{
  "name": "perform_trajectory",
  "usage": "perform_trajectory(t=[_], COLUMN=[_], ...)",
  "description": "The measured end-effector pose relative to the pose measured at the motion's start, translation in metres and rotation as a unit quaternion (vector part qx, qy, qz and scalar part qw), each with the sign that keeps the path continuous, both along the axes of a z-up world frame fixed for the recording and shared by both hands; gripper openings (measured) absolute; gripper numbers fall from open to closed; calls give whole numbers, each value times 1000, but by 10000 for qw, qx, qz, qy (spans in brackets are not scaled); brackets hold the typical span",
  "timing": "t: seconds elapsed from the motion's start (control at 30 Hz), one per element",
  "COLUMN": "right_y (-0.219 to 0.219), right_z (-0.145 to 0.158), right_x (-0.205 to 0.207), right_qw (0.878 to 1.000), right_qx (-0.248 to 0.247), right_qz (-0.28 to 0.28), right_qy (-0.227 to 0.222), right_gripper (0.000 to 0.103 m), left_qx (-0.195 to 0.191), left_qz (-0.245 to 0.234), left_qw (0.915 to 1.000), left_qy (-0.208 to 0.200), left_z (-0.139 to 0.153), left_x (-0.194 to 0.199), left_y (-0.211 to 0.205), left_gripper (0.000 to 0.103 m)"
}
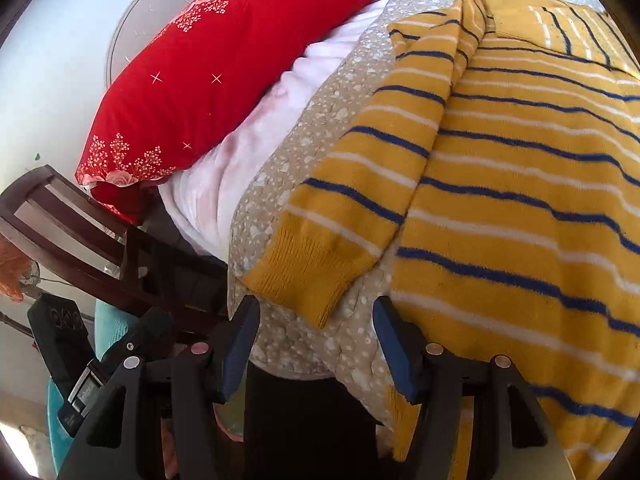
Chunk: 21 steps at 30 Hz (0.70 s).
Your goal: Fold small clothes
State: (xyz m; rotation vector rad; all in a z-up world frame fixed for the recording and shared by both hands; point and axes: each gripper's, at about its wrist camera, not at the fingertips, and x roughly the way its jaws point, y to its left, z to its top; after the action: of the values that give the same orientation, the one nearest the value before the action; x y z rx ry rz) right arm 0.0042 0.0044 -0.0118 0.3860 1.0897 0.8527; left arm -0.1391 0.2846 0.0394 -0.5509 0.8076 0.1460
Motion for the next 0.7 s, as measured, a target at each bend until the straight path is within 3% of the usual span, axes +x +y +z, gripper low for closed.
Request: perform_trajectory(t=[0.1,0.17,0.2,0.23,0.3,0.4,0.53,0.6,0.7], right_y=[10,17,18,21,20,-2,-70,-112,-177], right_z=[0,-2,-2,-1,13,64,138,160,166], right_x=[10,18,21,26,34,37,45,50,67], right_qw=[9998,9997,9997,9999,9997,9950,9843,9794,9730], right_qx=[57,108,69,16,63,41,188,17,-652], right_qz=[-107,-157,-142,-24,125,181,-132,-358,-786], right_qy=[-168,-151,-165,-125,-216,-978,-1750,-1987,-2071], right_gripper=[65,47,18,15,14,14,13,13,13], left_qx=[69,142,156,175,238,348,514,599,682], left_qz=[-37,-7,8,25,55,24,-192,-344,-579], left_qw=[10000,9999,9999,9998,9997,9993,9983,9973,9958], left_qy=[-30,-44,-42,-38,-53,-95,-200,-238,-210], left_z=[4,7,9,10,15,23,36,40,42], left_x=[-2,-5,-6,-6,-6,-3,7,13,24], left_y=[-3,-3,-2,-1,-1,-7,-25,-36,-55], left_gripper=[103,103,103,103,103,103,103,103,103])
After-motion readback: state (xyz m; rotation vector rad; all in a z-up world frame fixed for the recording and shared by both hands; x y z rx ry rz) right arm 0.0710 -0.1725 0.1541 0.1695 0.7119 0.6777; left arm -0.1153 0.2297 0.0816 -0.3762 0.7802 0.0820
